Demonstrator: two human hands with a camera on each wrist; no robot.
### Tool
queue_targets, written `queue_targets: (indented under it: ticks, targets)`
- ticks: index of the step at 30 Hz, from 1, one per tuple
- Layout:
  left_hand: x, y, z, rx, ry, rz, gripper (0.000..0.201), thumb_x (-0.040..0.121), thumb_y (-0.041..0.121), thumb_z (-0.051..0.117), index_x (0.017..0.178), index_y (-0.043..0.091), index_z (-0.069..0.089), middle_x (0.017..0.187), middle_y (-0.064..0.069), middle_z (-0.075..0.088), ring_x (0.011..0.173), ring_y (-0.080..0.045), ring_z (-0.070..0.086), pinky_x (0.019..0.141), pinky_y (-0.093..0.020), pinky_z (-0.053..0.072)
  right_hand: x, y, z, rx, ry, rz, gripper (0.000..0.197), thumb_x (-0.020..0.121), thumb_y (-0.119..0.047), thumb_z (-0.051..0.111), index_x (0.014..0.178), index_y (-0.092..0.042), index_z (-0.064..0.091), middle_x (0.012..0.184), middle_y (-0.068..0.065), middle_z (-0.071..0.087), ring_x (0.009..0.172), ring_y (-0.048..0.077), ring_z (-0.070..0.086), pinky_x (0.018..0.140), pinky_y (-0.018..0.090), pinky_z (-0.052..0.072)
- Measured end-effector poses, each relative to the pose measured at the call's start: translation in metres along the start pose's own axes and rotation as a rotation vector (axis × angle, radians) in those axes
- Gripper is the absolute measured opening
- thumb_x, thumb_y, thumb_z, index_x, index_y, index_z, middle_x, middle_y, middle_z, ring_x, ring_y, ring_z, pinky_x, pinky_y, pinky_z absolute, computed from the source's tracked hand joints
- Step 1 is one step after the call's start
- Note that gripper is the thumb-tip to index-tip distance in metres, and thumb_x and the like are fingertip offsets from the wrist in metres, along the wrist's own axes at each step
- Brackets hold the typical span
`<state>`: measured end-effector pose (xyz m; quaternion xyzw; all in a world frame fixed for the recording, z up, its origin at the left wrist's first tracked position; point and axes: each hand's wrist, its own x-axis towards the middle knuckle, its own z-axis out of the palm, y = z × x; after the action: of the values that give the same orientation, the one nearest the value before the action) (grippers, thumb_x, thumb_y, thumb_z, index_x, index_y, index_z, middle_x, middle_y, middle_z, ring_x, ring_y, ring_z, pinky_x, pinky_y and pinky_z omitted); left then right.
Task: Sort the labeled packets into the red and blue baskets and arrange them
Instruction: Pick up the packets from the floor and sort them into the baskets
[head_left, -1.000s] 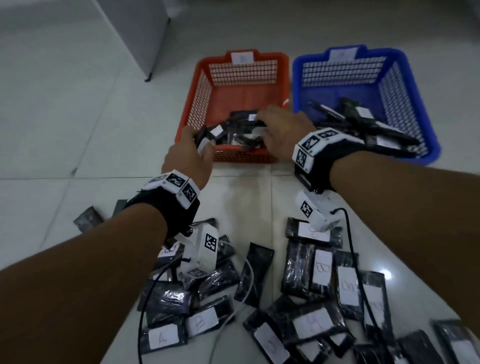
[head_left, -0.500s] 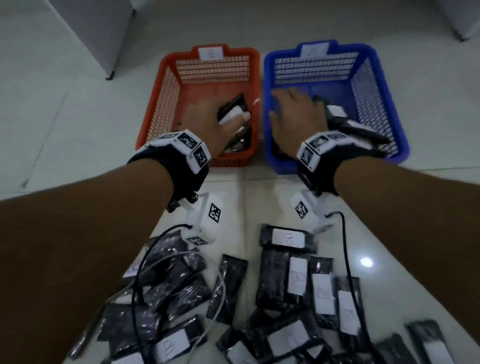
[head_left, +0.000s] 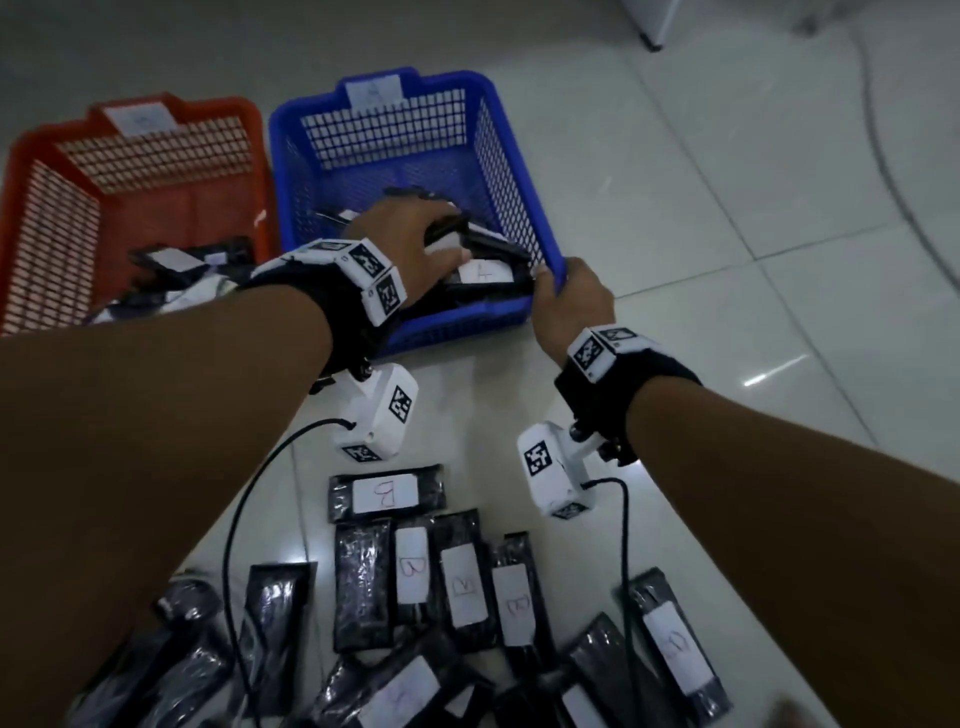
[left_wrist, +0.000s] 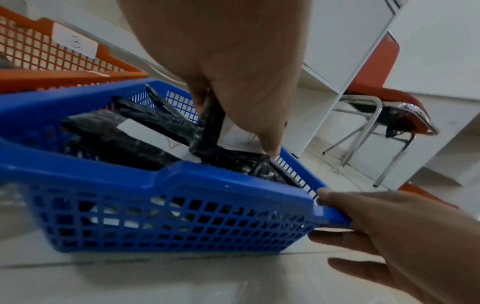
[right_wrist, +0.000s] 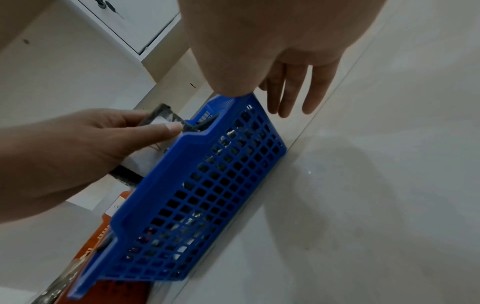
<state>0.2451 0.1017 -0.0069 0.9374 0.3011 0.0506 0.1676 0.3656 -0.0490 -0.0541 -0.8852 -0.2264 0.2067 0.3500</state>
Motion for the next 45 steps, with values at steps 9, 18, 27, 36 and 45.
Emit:
queue_targets:
  ticks: [9,18,27,36,45]
  targets:
    - [-0.04,0.064,0.016,0.135,0.152,0.223,0.04,0.085,0.042,0.056,0.118,0.021,0.062,0.118,-0.009,0.058,0.109,-0.033,0.053,0.088,-0.044,0.042,-0.039,0.026,-0.043,-0.14,-0.137,0.035,0.054,0.096,-0.051,0.045,0.14,-0.019,0.046,0.128,0.01,0.062,0.121,0.029,0.055,0.098,0.033,0.041]
    - [-0.152,0.145,0.088,0.069,-0.586,0.592,0.043,0.082,0.057,0.06,0.113,0.027,0.062,0.114,0.001,0.06,0.106,-0.023,0.056,0.088,-0.039,0.046,-0.155,0.133,-0.121,-0.545,-0.434,0.169,0.039,0.092,-0.049,0.055,0.123,-0.025,0.058,0.122,-0.004,0.062,0.113,0.021,0.057,0.097,0.035,0.046]
    - [-0.211,0.15,0.135,0.047,-0.658,0.94,0.06,0.063,0.066,0.065,0.103,0.021,0.066,0.102,0.0,0.06,0.091,-0.023,0.055,0.071,-0.036,0.048,-0.236,0.176,-0.11,-0.434,-0.413,0.218,0.063,0.073,-0.049,0.075,0.125,-0.024,0.05,0.116,0.001,0.059,0.102,0.022,0.057,0.08,0.029,0.045]
    - [-0.215,0.145,0.131,0.14,-0.446,0.841,0.038,0.082,0.044,0.053,0.101,0.014,0.064,0.086,-0.008,0.061,0.076,-0.03,0.06,0.055,-0.032,0.041,-0.22,0.181,-0.102,-0.369,-0.224,0.203,0.018,0.088,-0.022,0.056,0.1,-0.01,0.051,0.093,0.007,0.047,0.085,0.027,0.053,0.066,0.029,0.033]
    - [-0.186,0.155,0.098,-0.772,-0.689,-0.29,0.02,0.087,0.011,0.057,0.106,0.011,0.052,0.085,-0.012,0.071,0.064,-0.024,0.067,0.063,-0.032,0.058,-0.183,0.15,-0.125,-0.092,0.161,0.226,0.029,0.09,-0.024,0.057,0.113,-0.008,0.05,0.093,0.008,0.061,0.075,0.025,0.056,0.064,0.028,0.04]
